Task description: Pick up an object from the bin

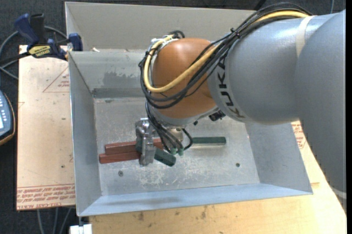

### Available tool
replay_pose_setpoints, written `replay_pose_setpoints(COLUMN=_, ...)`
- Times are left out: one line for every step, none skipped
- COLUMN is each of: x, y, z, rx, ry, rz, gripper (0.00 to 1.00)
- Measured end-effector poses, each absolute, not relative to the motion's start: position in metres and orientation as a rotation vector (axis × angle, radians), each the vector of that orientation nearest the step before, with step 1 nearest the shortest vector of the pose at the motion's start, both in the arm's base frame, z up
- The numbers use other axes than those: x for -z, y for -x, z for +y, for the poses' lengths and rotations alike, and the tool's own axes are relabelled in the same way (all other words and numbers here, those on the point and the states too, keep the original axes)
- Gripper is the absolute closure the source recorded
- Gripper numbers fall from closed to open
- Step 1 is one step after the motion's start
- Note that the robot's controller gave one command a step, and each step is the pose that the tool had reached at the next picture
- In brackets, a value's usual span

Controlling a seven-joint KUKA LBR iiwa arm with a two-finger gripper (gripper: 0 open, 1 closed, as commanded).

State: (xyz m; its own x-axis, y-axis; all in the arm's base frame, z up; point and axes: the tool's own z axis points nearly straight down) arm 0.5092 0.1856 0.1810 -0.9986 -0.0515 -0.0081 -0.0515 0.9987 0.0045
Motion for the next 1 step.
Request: replay_pose_setpoints(x=-0.2128, y=-0.5174, z=0.1543, rx=-0.001, ry=0.004, rz=3.136, gripper=1.0)
